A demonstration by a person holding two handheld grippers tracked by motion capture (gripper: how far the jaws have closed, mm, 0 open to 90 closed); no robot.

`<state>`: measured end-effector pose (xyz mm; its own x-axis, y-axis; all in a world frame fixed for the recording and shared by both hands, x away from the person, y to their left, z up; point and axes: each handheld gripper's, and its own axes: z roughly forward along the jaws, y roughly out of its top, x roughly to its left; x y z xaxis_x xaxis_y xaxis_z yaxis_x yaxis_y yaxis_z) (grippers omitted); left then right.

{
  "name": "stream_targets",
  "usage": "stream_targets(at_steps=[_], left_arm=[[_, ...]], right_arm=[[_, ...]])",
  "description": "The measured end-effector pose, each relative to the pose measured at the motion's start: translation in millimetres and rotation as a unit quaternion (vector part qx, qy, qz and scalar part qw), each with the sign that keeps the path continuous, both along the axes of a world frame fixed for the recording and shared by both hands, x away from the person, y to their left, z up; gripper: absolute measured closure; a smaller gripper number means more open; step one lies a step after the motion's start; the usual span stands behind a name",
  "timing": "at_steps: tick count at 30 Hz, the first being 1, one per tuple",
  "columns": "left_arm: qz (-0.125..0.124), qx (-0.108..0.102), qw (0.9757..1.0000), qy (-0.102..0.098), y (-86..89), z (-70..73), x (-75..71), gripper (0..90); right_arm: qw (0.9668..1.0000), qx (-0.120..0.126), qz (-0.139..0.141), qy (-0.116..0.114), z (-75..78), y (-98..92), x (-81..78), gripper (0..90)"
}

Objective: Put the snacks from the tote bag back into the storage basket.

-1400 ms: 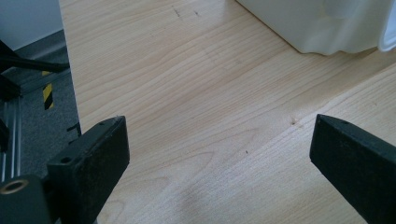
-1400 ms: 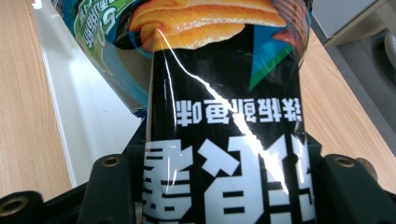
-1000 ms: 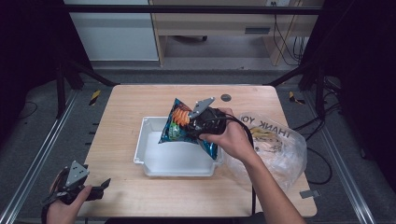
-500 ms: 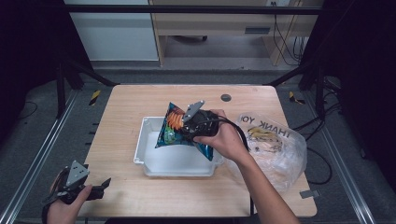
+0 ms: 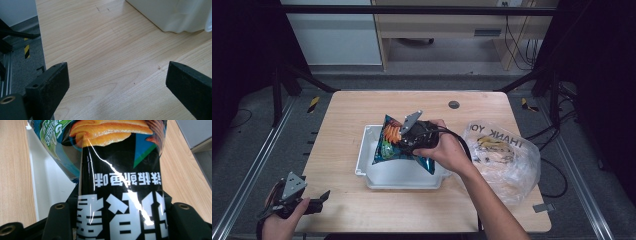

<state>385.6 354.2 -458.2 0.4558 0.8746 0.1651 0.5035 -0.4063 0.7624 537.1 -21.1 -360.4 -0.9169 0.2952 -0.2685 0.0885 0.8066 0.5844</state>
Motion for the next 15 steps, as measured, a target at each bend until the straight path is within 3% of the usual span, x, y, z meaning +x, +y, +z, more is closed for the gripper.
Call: stream_targets(at_steps=[8,15], left_arm=[[-0.004,0.002,1.0000,0.002,-1.3,-0.4,0.5,4.4],[-0.006,0.003,1.0000,0.005,-1.8,-0.7,1.3,4.4]], right_arm=[[0.9997,-0.024,0.009,0.001,-6.5,7.0,-2.0,43.9],[0.9995,-0.024,0.019,0.004,-10.7,10.4,-1.4,43.8]])
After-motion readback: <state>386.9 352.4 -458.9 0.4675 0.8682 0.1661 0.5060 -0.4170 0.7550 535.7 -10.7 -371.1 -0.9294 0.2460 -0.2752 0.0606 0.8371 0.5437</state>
